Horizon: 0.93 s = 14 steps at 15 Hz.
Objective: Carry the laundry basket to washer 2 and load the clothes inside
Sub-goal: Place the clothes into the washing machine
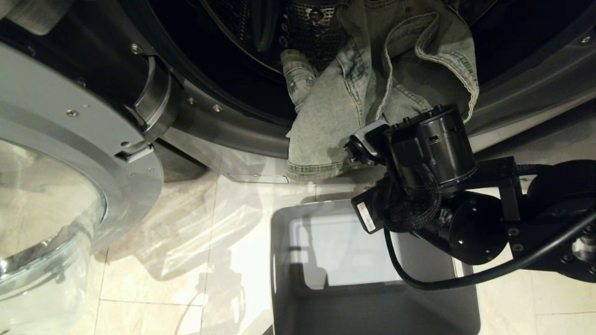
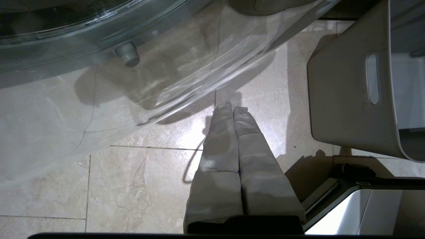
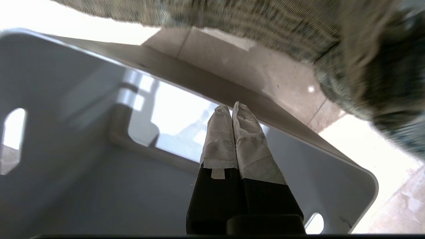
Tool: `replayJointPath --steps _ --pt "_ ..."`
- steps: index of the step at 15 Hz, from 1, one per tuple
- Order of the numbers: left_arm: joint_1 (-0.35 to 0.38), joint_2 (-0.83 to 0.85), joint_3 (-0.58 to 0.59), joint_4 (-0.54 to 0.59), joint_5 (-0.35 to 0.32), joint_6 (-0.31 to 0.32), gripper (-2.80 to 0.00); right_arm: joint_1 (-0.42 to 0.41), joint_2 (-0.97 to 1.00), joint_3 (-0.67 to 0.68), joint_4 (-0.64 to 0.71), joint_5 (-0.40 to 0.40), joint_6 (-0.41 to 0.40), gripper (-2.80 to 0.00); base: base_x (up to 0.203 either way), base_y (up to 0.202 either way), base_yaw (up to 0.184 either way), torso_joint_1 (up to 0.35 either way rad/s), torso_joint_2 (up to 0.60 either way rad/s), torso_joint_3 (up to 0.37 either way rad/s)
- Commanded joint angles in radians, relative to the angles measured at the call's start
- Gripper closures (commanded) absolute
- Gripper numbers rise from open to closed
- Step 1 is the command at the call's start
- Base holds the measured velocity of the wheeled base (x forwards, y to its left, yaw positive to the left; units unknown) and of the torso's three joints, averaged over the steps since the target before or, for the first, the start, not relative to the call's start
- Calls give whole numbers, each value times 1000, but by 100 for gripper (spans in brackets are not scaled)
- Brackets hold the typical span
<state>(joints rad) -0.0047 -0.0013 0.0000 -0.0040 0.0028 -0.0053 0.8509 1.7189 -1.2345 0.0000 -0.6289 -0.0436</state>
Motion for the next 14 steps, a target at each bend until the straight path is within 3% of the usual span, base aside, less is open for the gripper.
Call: replayJointPath --steps 1,4,10,14 --pt "0 1 0 -1 0 -1 0 2 23 8 0 -17 -2 0 0 0 0 0 0 0" --pt "0 1 0 -1 0 -1 0 4 67 20 -15 -83 1 0 0 0 0 0 0 0" --pt "0 1 0 -1 0 -1 0 4 143 -10 -219 -144 -7 0 0 0 0 0 0 0" --pt "0 1 0 -1 0 -1 0 1 189 -71 -253 -257 -7 0 0 0 0 0 0 0"
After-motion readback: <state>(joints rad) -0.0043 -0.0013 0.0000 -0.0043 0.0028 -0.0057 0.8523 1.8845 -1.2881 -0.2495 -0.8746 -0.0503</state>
